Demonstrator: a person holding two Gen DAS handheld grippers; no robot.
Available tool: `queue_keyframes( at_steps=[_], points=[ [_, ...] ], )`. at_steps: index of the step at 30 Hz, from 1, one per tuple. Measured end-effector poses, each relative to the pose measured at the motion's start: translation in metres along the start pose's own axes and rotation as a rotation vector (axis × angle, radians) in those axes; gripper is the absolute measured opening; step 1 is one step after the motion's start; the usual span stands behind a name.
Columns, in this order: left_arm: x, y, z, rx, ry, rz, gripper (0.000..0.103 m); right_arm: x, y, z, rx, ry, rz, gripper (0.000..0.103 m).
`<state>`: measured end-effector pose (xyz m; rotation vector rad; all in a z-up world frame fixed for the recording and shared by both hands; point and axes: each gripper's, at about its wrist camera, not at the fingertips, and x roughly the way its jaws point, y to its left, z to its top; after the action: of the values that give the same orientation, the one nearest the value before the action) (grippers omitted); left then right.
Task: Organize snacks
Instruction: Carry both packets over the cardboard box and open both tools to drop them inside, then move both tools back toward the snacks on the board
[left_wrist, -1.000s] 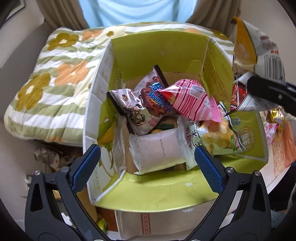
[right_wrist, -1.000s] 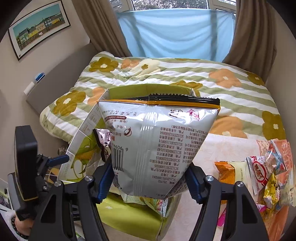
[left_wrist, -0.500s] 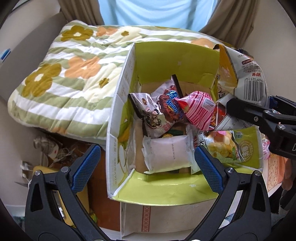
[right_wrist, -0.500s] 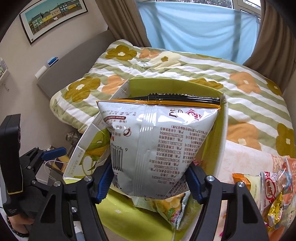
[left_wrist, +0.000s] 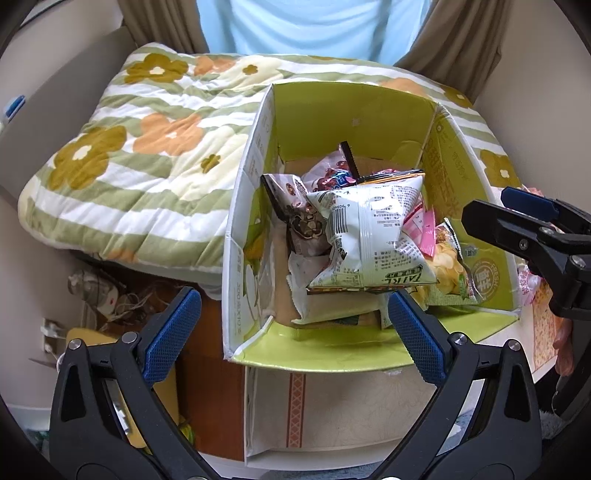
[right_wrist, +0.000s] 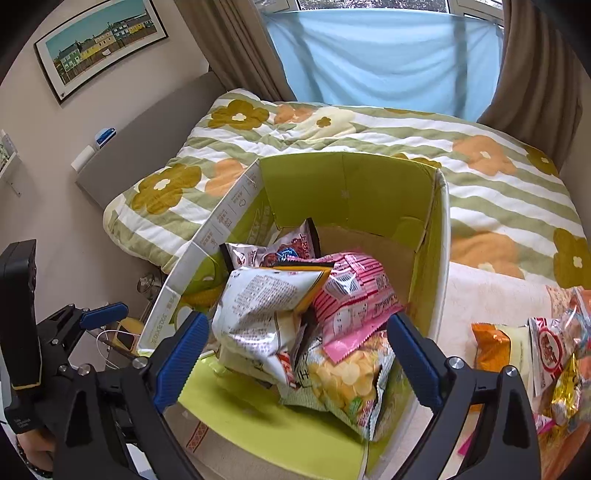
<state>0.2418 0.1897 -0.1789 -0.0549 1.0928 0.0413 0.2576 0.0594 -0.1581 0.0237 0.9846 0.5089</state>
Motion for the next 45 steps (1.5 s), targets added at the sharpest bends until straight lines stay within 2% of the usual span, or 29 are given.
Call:
queue_keyframes(
  at_steps=[7,13,18,24,29,35,40,42,45],
  points=[
    [-0.020,-0.005,-0.004,0.027,-0.063,-0.025,0.101,-0.029,0.002,-0.013,0.021,-0.071,-0.042,0.096],
    [-0.034,-0.022,-0.006,0.079,-0.112,-0.088,0.101,-0.061,-0.005,-0.025,0.066,-0.138,-0.101,0.096],
    [-0.048,-0.057,-0.003,0.119,-0.155,-0.146,0.101,-0.093,-0.031,-0.038,0.117,-0.178,-0.149,0.096],
    [-0.058,-0.124,0.001,0.173,-0.179,-0.191,0.101,-0.135,-0.078,-0.054,0.176,-0.226,-0.201,0.096],
    [-0.053,-0.192,-0.003,0.182,-0.145,-0.237,0.101,-0.168,-0.128,-0.073,0.183,-0.226,-0.269,0.096],
    [-0.029,-0.274,-0.013,0.212,-0.063,-0.247,0.101,-0.198,-0.206,-0.098,0.191,-0.193,-0.362,0.096],
    [0.006,-0.332,-0.030,0.220,0.044,-0.249,0.101,-0.203,-0.262,-0.117,0.181,-0.147,-0.337,0.096],
    [0.019,-0.348,-0.038,0.225,0.067,-0.246,0.101,-0.200,-0.285,-0.125,0.179,-0.123,-0.306,0.096],
    [0.040,-0.367,-0.049,0.239,0.087,-0.216,0.101,-0.191,-0.308,-0.132,0.151,-0.094,-0.302,0.096]
  ],
)
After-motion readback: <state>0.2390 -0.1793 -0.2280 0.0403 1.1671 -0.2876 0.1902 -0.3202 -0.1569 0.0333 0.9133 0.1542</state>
